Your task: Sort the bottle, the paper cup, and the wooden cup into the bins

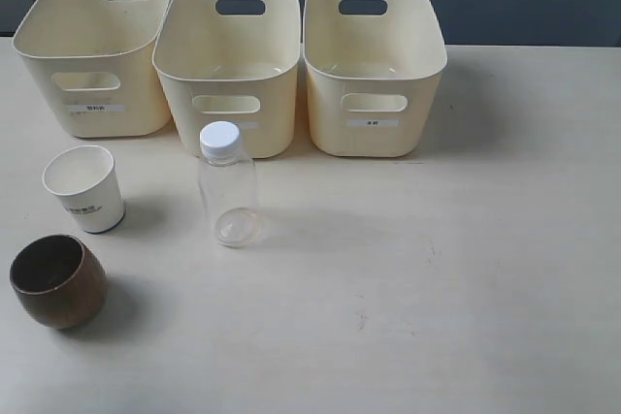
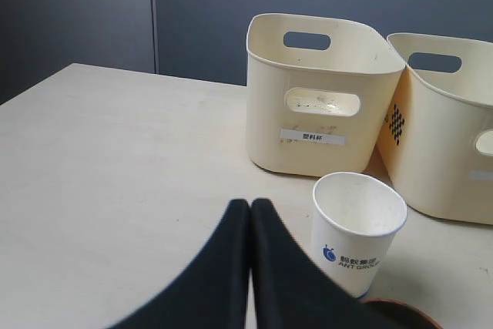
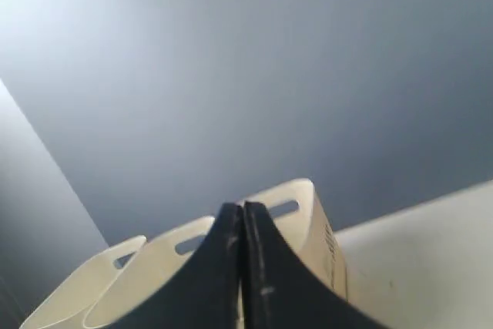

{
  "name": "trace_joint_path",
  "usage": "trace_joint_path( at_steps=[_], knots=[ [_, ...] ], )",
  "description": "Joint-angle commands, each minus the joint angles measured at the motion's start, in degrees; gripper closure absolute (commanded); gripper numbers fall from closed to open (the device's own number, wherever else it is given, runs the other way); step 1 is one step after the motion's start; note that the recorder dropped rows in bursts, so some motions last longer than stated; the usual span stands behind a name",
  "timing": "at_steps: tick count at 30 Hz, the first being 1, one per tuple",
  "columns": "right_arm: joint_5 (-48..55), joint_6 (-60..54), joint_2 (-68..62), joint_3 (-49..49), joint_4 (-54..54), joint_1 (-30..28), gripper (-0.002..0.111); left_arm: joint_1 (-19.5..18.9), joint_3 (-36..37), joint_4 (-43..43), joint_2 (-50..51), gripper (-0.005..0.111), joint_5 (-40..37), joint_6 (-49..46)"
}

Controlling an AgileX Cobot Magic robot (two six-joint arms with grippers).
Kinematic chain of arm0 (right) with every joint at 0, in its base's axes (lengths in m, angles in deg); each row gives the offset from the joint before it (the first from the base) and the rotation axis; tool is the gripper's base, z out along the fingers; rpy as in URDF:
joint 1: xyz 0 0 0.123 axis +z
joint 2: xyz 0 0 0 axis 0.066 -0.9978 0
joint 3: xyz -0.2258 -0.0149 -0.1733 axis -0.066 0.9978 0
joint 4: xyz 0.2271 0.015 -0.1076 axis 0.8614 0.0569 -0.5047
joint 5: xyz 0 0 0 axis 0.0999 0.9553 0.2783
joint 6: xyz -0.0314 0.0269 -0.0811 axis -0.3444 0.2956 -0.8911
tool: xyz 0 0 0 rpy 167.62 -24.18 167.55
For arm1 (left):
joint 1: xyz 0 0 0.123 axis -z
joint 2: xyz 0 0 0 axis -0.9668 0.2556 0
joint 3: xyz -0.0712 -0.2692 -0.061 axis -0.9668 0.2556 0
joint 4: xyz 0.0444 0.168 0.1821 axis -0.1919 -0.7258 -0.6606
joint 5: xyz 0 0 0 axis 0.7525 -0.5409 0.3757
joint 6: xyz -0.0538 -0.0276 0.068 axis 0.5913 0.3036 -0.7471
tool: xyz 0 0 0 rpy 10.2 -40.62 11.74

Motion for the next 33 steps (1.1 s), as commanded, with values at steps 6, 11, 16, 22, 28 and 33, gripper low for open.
trace_joint_path(
  at_steps=[6, 11, 16, 22, 28, 33],
  knots=[
    [15.5, -15.4, -17.4, -18.4, 3.3, -0.2, 0.109, 0.2, -0.2, -0.2, -0.3, 0.107, 0.3, 0.1],
    [26.7, -31.6, -30.5, -25.0, 13.3, -0.2, 0.109, 0.2, -0.2, -0.2, -0.3, 0.107, 0.3, 0.1],
    [31.1, -37.6, -40.7, -29.4, 13.7, -0.2, 0.109, 0.2, -0.2, -0.2, -0.3, 0.107, 0.3, 0.1],
    [31.8, -42.5, -47.6, -31.5, 13.3, 0.3, 0.109, 0.2, -0.2, -0.2, -0.3, 0.107, 0.3, 0.1],
    [25.2, -44.4, -52.0, -34.5, 9.6, 12.3, 0.109, 0.2, -0.2, -0.2, -0.3, 0.107, 0.3, 0.1],
    [10.5, -42.8, -57.7, -35.7, 2.3, 27.3, 0.109, 0.2, -0.2, -0.2, -0.3, 0.107, 0.3, 0.1]
  ],
)
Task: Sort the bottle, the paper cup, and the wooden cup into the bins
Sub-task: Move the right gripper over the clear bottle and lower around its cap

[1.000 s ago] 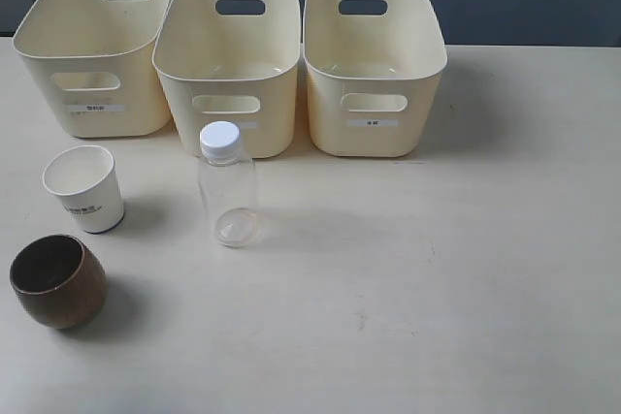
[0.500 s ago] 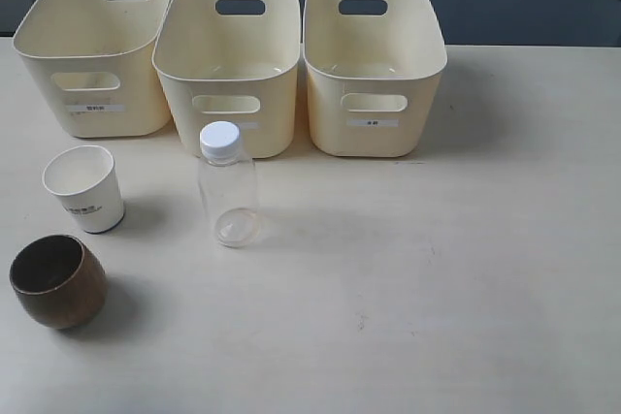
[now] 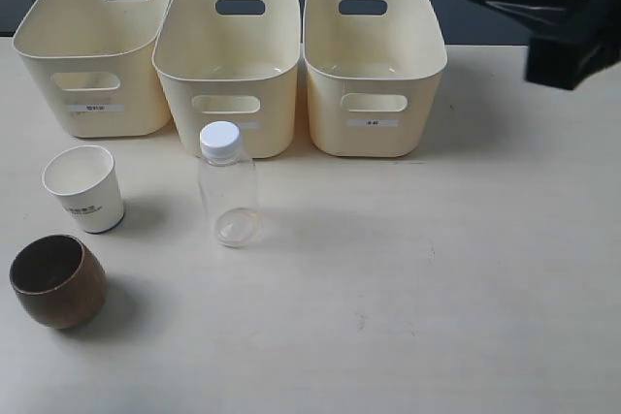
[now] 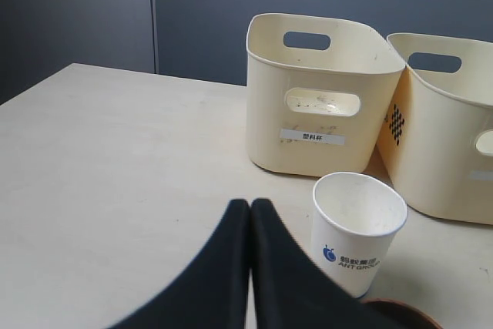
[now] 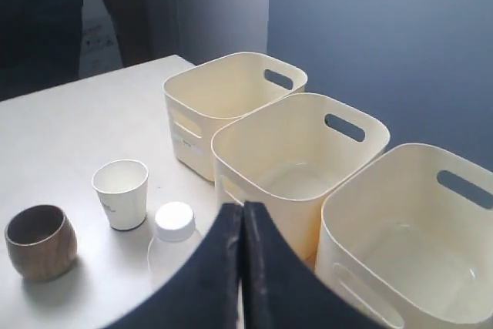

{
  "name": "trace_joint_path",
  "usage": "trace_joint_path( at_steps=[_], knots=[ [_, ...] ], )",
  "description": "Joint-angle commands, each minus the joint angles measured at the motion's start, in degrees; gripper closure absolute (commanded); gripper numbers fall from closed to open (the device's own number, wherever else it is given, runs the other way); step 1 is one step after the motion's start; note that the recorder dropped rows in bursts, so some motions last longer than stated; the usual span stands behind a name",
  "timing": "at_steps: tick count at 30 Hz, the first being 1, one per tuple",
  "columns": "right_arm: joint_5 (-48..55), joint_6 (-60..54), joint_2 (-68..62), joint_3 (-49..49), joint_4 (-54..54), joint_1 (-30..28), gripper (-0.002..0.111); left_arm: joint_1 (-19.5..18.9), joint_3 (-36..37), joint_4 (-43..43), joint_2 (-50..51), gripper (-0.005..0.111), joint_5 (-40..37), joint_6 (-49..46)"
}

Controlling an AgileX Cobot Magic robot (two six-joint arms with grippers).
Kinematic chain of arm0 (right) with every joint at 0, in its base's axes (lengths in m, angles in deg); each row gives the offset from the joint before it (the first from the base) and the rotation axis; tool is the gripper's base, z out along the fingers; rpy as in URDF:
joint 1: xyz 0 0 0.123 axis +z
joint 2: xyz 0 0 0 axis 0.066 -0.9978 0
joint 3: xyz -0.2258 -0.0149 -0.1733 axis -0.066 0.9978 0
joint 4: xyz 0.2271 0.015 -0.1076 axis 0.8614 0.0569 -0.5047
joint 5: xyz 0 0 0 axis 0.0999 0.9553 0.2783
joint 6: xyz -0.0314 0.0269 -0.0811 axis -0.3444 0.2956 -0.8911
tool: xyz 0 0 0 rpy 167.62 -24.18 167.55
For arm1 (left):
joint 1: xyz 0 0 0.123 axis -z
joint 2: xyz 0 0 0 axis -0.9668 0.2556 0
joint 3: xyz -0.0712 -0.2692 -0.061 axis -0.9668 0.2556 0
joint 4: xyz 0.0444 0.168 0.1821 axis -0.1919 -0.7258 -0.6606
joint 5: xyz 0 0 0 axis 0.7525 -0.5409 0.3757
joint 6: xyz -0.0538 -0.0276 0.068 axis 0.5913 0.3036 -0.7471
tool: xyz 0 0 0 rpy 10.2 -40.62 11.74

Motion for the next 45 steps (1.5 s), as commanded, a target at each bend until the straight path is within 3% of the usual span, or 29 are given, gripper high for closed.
trace_joint_path(
  at_steps=[1, 6, 16, 19, 23, 25, 45],
  knots=[
    [-12.3, 1.5, -6.3, -1.6, -6.9, 12.7, 0.109, 0.2, -0.2, -0.2, -0.3, 0.107, 0.3, 0.1],
    [-19.0, 1.9, -16.3, -6.2, -8.7, 21.3, 0.109, 0.2, -0.2, -0.2, -0.3, 0.107, 0.3, 0.1],
    [-16.8, 1.9, -31.0, -15.5, -9.2, 22.9, 0.105, 0.2, -0.2, -0.2, -0.3, 0.107, 0.3, 0.1],
    [-15.8, 1.9, -33.8, -17.3, -10.0, 22.9, 0.084, 0.2, -0.2, -0.2, -0.3, 0.107, 0.3, 0.1],
    [-18.3, 2.8, -35.8, -18.0, -9.2, 22.9, 0.043, 0.2, -0.2, -0.2, -0.3, 0.107, 0.3, 0.1],
    [-18.5, 2.8, -37.0, -18.0, -8.3, 22.9, 0.035, 0.2, -0.2, -0.2, -0.3, 0.107, 0.3, 0.1],
    [-9.8, 3.1, -50.2, -24.8, -4.7, 22.9, 0.035, 0.2, -0.2, -0.2, -0.3, 0.107, 0.3, 0.1]
  ],
)
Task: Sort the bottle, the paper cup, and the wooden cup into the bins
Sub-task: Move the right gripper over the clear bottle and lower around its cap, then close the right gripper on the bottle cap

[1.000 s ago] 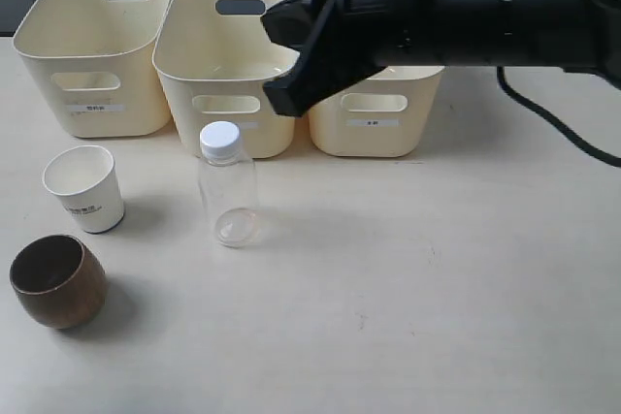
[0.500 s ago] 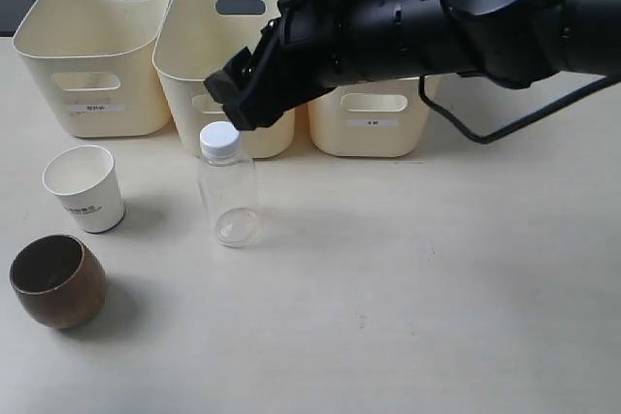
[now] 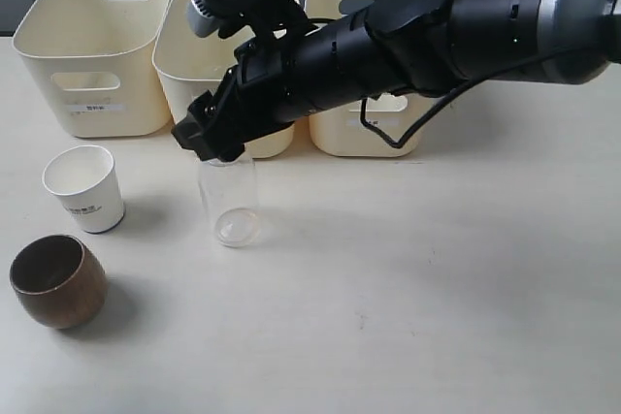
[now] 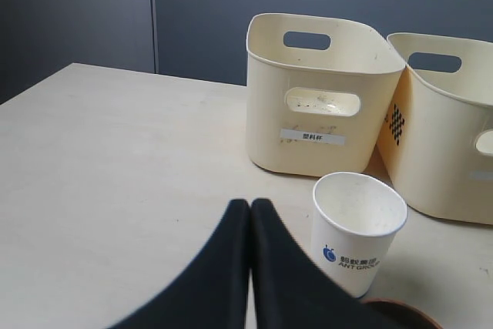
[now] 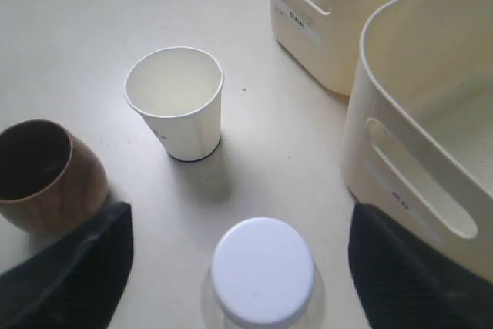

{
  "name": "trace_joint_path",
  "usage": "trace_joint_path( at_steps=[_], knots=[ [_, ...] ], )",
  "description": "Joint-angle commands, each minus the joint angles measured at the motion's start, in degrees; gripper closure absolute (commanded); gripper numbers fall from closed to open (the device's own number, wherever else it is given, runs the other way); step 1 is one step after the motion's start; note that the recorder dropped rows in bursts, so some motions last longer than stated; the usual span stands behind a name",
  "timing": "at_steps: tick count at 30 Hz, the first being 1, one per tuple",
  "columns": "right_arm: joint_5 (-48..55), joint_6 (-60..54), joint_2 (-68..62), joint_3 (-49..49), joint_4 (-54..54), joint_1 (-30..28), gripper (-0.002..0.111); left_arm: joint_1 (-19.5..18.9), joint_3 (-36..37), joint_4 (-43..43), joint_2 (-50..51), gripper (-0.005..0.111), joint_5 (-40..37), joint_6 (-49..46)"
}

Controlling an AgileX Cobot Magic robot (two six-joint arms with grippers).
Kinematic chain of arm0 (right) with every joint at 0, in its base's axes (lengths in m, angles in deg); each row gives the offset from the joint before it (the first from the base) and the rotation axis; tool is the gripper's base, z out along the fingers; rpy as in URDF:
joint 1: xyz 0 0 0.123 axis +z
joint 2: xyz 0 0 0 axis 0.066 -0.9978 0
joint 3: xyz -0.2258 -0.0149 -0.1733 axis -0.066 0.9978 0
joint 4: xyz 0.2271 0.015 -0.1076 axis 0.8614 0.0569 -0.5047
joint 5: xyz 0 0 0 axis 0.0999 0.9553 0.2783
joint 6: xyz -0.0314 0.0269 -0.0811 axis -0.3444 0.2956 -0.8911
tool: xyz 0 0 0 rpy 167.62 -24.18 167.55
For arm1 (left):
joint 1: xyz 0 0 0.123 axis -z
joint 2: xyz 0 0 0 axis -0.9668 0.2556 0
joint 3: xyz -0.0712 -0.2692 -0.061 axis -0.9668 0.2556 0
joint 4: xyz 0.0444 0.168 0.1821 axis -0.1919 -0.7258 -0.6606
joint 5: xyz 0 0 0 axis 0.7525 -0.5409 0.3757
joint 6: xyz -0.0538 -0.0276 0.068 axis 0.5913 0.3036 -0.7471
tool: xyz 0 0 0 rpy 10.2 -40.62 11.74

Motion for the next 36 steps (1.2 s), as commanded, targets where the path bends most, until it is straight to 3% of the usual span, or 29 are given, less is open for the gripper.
trace_joint_path(
  at_steps=[1, 34, 36],
  knots=[
    [-0.4, 0.0, -1.0, -0.5, 0.2, 0.0, 0.035, 0.2, -0.2, -0.2, -0.3, 0.107, 0.3, 0.1],
    [-4.1, -0.2, -5.4, -0.5, 0.0, 0.0, 0.035, 0.2, -0.2, -0.2, -0.3, 0.107, 0.3, 0.1],
    [-4.1, -0.2, -5.4, -0.5, 0.0, 0.0, 0.039, 0.2, -0.2, -0.2, -0.3, 0.107, 0.3, 0.1]
  ],
)
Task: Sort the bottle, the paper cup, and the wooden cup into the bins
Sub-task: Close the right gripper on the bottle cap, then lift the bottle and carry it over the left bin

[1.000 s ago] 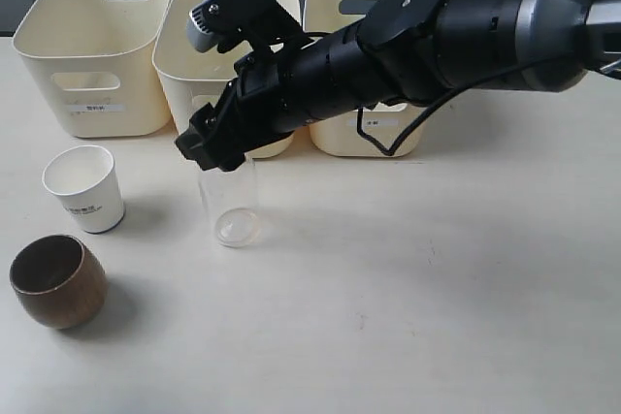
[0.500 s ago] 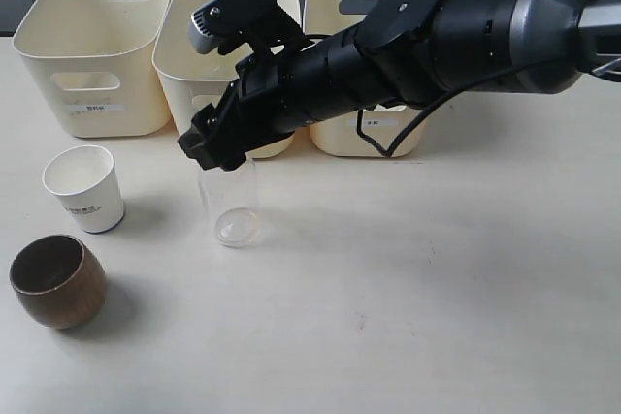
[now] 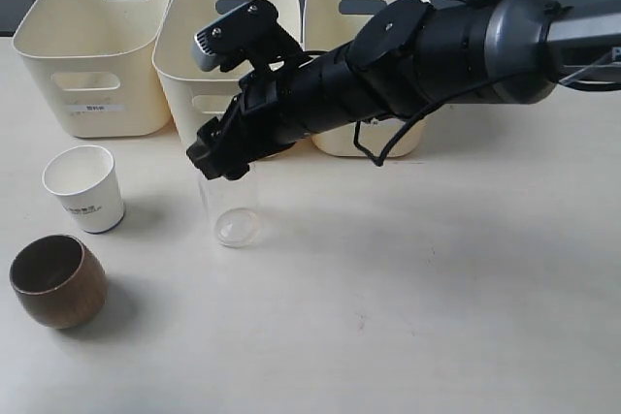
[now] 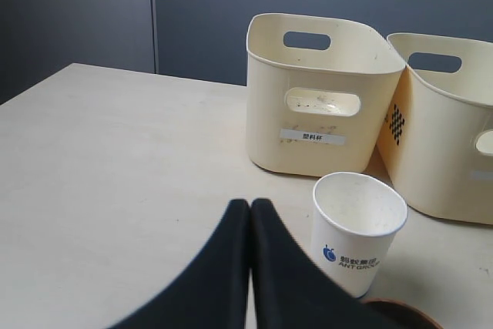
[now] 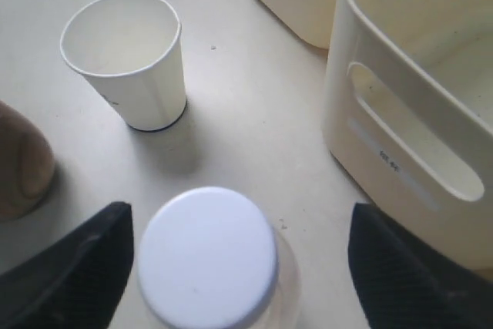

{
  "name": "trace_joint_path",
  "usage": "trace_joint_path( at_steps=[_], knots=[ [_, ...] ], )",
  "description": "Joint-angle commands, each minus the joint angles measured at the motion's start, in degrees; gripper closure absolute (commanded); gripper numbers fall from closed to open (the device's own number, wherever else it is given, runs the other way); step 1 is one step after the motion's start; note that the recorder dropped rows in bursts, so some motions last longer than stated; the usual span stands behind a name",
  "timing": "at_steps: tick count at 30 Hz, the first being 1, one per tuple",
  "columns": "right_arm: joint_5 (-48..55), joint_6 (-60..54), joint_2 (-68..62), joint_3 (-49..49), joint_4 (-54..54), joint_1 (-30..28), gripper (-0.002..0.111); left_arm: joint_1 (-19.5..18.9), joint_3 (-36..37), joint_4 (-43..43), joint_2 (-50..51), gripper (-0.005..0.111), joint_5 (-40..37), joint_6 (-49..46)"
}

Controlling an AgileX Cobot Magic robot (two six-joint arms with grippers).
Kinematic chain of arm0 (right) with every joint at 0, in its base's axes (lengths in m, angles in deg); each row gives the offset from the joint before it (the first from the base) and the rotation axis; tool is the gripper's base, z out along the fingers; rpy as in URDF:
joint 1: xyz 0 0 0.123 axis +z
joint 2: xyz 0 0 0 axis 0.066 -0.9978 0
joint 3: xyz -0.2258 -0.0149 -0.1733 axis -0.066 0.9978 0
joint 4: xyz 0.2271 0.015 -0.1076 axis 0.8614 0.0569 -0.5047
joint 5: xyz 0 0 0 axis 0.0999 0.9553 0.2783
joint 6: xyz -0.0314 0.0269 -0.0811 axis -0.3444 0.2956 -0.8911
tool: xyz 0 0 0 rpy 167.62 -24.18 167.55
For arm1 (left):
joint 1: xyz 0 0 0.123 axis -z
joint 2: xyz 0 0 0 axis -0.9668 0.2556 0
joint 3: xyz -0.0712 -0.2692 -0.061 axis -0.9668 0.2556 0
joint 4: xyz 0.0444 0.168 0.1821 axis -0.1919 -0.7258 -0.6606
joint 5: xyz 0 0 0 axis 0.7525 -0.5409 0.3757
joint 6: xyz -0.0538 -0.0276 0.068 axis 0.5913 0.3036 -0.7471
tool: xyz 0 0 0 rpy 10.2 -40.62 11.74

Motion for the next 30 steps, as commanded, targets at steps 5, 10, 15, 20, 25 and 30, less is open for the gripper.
trace_joint_path(
  at_steps=[5, 10, 15, 20, 25, 30],
  knots=[
    [-0.5, -0.1, 0.0, -0.3, 0.0, -0.1, 0.073, 0.2, -0.2, -0.2, -0.3, 0.107, 0.3, 0.1],
    [-0.8, -0.1, 0.0, -0.3, 0.3, -0.1, 0.108, 0.2, -0.2, -0.2, -0.3, 0.107, 0.3, 0.1],
    [-1.0, -0.6, 1.1, -0.3, 0.0, 0.0, 0.108, 0.2, -0.2, -0.2, -0.3, 0.107, 0.3, 0.1],
    [-3.3, -0.8, 5.5, -0.7, -0.5, 0.9, 0.108, 0.2, -0.2, -0.2, -0.3, 0.107, 0.3, 0.1],
    [-3.8, -1.3, 9.2, -4.7, -0.6, 3.8, 0.108, 0.2, -0.2, -0.2, -0.3, 0.107, 0.3, 0.1],
    [-5.8, -1.3, 8.5, -12.9, -0.7, 6.4, 0.108, 0.2, -0.2, -0.2, -0.3, 0.107, 0.3, 0.1]
  ],
)
